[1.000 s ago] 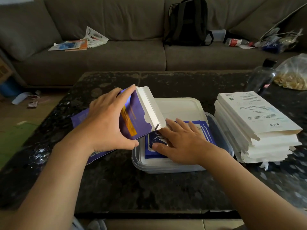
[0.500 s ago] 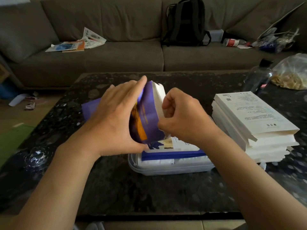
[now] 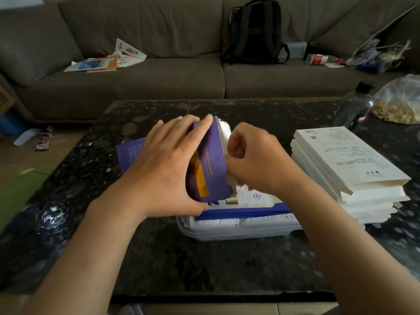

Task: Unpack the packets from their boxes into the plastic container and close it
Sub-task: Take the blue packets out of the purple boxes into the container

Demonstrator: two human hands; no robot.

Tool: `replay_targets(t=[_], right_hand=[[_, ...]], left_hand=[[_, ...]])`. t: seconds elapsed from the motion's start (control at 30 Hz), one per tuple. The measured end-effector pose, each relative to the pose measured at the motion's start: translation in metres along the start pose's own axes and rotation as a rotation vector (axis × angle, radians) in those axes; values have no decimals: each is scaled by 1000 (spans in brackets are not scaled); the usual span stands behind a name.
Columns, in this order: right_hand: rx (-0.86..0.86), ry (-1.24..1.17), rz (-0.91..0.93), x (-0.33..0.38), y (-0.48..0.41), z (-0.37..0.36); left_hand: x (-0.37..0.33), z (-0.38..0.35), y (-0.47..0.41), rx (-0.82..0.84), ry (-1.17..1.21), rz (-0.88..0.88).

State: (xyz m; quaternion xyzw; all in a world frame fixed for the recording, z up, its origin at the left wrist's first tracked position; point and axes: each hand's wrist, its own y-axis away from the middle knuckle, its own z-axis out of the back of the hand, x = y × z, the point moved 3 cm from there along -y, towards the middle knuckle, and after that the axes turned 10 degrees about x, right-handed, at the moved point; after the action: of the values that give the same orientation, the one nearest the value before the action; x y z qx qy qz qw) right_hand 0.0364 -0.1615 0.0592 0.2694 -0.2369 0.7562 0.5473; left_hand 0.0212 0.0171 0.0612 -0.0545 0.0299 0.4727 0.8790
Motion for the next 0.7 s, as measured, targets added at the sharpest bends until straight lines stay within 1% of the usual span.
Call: replay_targets(t=[0.03, 0.07, 0.1, 0.17, 0.23, 0.27, 0.33, 0.4, 0.53, 0.7], right_hand=[[-53, -41, 12, 0, 1, 4], [-82, -135, 13, 1, 3, 9], [-69, -267, 4, 1, 4, 13], [59, -483, -11, 6, 7, 15], [150, -470, -5, 8, 9, 11], [147, -441, -7, 7, 9, 10], [99, -438, -31, 4, 9, 12], [38, -506, -60, 1, 10, 19], [-153, -736, -152, -12, 17, 38], [-337, -994, -241, -31, 34, 57]], left_hand=[[1, 0, 0, 11, -2, 13], [3, 0, 0, 23, -3, 24], [3, 0, 0, 34, -5, 30], [1, 0, -1, 43, -10, 21], [-3, 0, -3, 38, -18, 6], [-5, 0, -5, 31, -26, -1], [-8, -1, -9, 7, -51, -11], [-9, -4, -12, -44, -81, -12], [-13, -9, -21, -267, -53, 27], [-34, -15, -39, -440, -13, 25]])
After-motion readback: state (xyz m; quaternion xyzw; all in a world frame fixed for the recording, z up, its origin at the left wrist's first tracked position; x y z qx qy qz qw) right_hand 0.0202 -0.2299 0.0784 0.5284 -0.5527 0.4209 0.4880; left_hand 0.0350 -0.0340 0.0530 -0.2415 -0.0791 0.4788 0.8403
